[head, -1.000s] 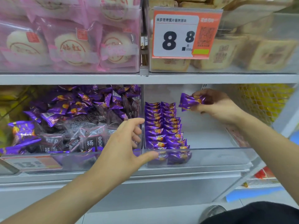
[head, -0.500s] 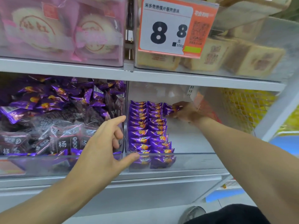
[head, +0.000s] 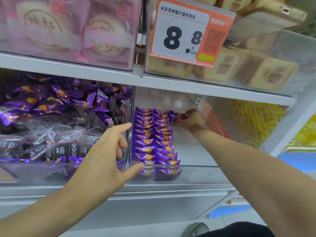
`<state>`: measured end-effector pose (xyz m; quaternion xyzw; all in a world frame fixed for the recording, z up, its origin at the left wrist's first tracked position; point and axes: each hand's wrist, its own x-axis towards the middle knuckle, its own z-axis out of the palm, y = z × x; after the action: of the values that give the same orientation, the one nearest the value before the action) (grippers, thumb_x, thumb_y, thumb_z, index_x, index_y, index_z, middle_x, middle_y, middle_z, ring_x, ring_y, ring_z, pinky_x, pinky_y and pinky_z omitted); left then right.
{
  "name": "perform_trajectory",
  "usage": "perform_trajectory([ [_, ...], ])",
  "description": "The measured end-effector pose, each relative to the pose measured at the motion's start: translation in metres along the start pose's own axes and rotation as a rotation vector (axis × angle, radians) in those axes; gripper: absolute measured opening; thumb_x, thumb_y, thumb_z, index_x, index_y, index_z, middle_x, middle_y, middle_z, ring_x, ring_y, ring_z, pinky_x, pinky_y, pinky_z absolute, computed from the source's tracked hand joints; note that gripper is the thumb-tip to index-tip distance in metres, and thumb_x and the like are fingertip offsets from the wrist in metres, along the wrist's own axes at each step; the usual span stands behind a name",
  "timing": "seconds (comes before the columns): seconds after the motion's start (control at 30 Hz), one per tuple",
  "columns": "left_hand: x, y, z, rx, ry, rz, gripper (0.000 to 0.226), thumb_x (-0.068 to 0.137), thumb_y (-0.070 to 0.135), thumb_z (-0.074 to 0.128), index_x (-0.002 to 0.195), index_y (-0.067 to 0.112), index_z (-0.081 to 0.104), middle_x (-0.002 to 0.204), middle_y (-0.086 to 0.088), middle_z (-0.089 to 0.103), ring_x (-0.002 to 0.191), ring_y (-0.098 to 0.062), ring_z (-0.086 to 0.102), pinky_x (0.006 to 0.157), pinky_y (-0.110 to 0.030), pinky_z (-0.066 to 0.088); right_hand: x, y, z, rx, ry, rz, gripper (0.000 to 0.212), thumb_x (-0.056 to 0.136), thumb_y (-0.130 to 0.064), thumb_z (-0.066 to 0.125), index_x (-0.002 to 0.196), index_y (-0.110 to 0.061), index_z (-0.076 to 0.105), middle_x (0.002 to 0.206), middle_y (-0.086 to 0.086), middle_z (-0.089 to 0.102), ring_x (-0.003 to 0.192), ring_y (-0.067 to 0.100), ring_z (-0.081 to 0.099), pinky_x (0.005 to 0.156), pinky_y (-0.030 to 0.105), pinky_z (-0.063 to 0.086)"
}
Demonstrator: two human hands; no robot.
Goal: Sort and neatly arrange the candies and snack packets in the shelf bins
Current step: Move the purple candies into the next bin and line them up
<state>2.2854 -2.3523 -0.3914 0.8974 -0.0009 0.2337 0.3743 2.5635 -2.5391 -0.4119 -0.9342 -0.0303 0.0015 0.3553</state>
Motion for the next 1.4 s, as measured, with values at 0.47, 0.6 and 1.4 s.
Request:
perform_trajectory([
  [0.47, 0.000, -0.001, 0.000, -0.010, -0.006, -0.013, 0.091, 0.063, 0.035, 0.089, 0.139, 0.032, 0.040, 0.091, 0.017, 0.047, 0.076, -0.005, 0.049, 0.061, -0.017, 0.040, 0.010, 0.007, 0.003, 0.033, -0.006, -0.012, 0.081, 0.065, -0.037, 0.092, 0.130, -0.007, 0.056, 0.125, 0.008, 0.063, 0.112, 0.024, 0.060, 0.088, 0.028, 0.049],
  [0.6, 0.000, -0.001, 0.000, -0.010, -0.011, -0.011, 0.090, 0.063, 0.036, 0.088, 0.139, 0.032, 0.041, 0.090, 0.017, 0.047, 0.076, -0.004, 0.049, 0.063, -0.014, 0.042, 0.013, 0.011, 0.003, 0.063, 0.023, -0.010, 0.073, 0.066, -0.033, 0.091, 0.125, -0.008, 0.056, 0.119, 0.008, 0.064, 0.102, 0.020, 0.059, 0.082, 0.028, 0.049],
  [1.4, 0.002, -0.005, -0.003, -0.012, -0.014, 0.002, 0.090, 0.063, 0.037, 0.088, 0.139, 0.032, 0.041, 0.090, 0.015, 0.048, 0.076, -0.005, 0.050, 0.070, -0.012, 0.042, 0.002, -0.001, -0.019, 0.173, 0.070, -0.015, 0.049, 0.073, -0.030, 0.087, 0.110, -0.008, 0.065, 0.094, 0.001, 0.065, 0.093, 0.018, 0.063, 0.084, 0.030, 0.054],
])
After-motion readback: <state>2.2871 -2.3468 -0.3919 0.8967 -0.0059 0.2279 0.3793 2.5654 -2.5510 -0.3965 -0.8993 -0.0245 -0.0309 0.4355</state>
